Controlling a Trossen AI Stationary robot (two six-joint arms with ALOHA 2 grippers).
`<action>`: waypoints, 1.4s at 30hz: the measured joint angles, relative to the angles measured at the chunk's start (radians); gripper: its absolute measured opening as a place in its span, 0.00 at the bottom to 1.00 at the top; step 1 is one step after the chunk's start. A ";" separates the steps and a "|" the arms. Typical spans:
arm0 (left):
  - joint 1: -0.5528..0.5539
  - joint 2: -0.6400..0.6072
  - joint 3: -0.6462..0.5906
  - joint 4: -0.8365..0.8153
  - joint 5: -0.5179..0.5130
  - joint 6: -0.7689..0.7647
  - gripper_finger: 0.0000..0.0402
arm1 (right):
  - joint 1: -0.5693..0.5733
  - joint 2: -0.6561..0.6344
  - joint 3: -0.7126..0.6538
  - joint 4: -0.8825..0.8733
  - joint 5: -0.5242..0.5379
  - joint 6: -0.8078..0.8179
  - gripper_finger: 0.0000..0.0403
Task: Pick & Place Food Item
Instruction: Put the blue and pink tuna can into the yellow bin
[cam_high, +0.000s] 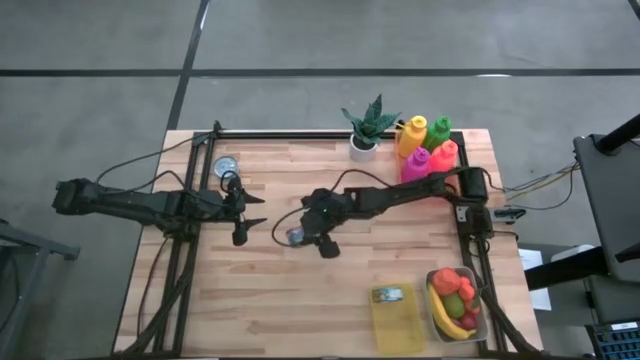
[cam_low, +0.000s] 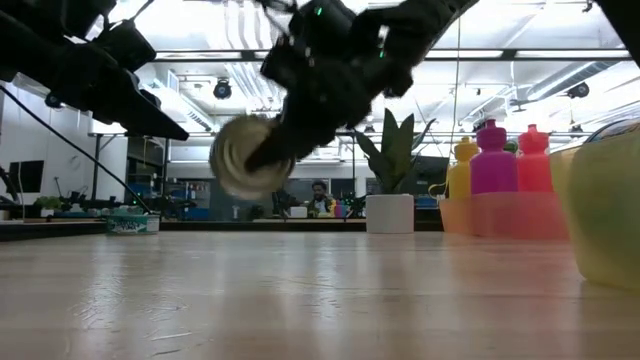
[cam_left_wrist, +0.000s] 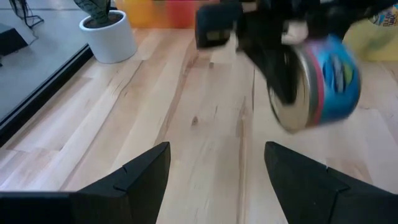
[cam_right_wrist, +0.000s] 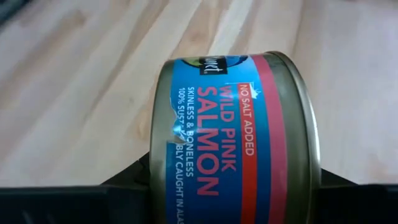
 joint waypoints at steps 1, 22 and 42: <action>0.000 0.000 0.000 0.000 0.000 0.000 0.66 | 0.000 -0.021 -0.001 -0.007 0.016 0.034 0.42; 0.000 0.000 0.000 -0.044 0.000 0.000 0.66 | 0.229 -0.412 -0.024 -0.372 0.544 0.581 0.42; 0.000 0.000 0.000 -0.050 0.000 0.001 0.66 | 0.702 -0.553 -0.050 -0.803 0.617 0.920 0.42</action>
